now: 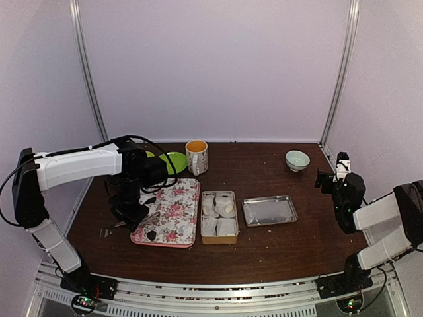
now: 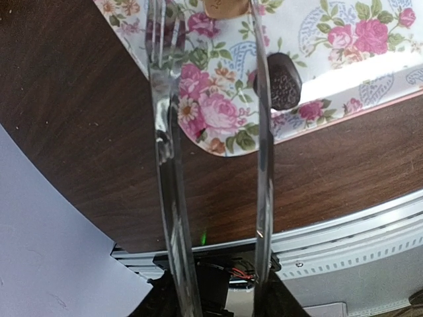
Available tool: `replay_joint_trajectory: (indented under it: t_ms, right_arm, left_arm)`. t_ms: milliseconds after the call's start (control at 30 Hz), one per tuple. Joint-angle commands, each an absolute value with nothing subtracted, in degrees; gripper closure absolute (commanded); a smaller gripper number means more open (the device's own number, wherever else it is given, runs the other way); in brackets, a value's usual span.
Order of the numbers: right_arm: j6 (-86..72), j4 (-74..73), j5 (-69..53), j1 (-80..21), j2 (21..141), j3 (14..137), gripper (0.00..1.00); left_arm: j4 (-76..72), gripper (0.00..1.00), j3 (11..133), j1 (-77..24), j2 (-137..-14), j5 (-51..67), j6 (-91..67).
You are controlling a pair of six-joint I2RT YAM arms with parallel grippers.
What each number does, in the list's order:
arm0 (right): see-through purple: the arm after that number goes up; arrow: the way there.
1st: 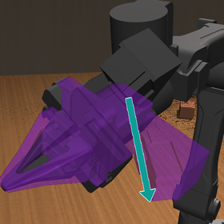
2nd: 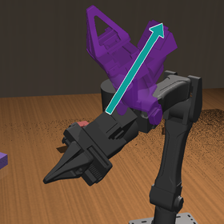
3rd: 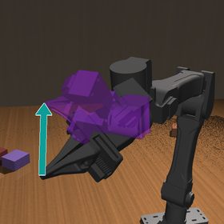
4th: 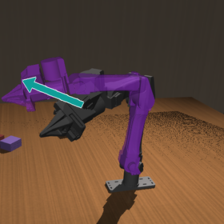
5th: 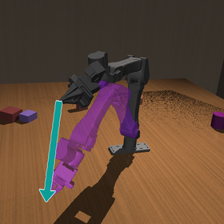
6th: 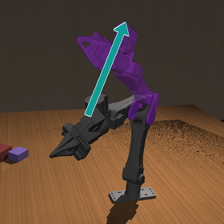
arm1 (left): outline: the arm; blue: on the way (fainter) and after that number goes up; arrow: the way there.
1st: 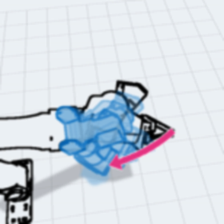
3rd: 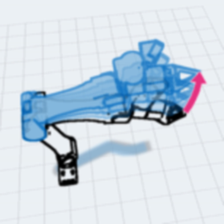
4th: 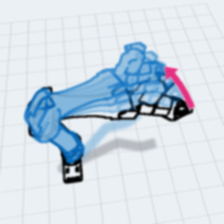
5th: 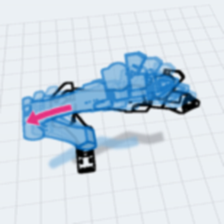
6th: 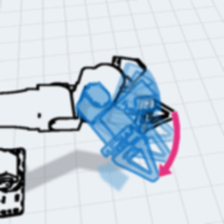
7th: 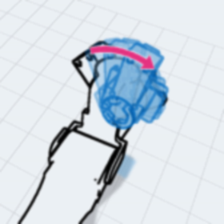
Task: Pack the chocolate
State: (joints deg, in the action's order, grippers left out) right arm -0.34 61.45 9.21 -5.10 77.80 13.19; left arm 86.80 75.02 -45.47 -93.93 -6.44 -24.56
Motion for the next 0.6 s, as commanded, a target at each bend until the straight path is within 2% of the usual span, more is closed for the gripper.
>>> replay_joint_trajectory:
  t_ms: [0,267,567]
  right_arm:
    - [-0.7,62.7,10.0,-4.8,77.9,14.2,0.00]
    - [-0.7,62.7,10.0,-4.8,77.9,14.2,0.00]
    - [-0.7,62.7,10.0,-4.8,77.9,14.2,0.00]
  left_arm:
    - [88.9,0.58,74.0,-46.2,-92.3,-6.9,-26.8]
    - [87.8,0.57,73.9,-47.8,-92.6,-6.7,-26.9]
    - [86.8,0.62,72.9,-47.9,-92.8,-7.1,-26.7]
